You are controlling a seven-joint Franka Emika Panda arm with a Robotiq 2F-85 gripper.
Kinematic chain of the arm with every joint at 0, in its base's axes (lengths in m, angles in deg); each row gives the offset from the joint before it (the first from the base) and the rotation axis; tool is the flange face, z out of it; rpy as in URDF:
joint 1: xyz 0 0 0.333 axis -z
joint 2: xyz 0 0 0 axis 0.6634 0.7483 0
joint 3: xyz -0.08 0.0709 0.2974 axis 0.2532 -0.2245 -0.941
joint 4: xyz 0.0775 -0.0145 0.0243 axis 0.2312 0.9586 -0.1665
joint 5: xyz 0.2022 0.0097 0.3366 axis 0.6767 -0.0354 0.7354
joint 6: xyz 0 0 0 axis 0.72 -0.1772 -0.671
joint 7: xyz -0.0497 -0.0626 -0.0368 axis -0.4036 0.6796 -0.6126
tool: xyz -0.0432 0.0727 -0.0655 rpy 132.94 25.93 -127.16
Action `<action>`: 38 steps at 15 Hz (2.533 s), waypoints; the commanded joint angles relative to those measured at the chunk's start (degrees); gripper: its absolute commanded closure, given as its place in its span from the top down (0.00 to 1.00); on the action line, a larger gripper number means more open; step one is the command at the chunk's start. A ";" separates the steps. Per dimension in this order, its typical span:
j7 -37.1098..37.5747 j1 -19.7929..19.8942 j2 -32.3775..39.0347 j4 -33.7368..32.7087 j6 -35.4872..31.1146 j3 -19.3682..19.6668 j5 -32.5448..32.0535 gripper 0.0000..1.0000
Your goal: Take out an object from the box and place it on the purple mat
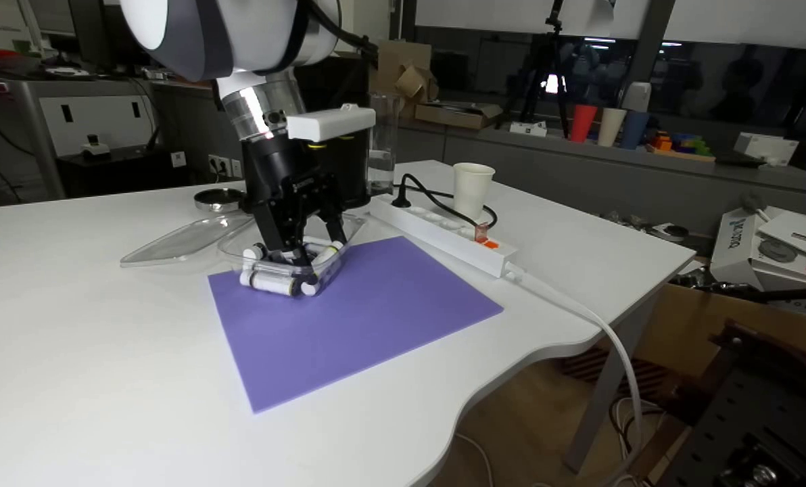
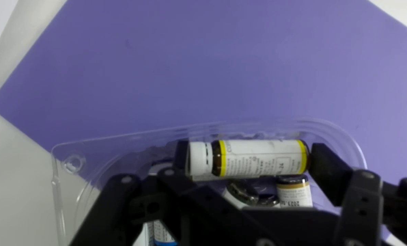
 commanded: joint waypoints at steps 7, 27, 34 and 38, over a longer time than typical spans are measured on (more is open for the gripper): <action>5.74 0.19 -2.85 1.33 -0.99 0.95 -0.12 0.63; 7.21 7.42 -17.32 17.98 -6.55 2.65 8.34 0.63; 6.36 9.69 -15.76 27.01 -23.91 2.35 11.93 0.63; 6.19 10.52 -13.91 28.71 -28.31 1.74 14.64 0.63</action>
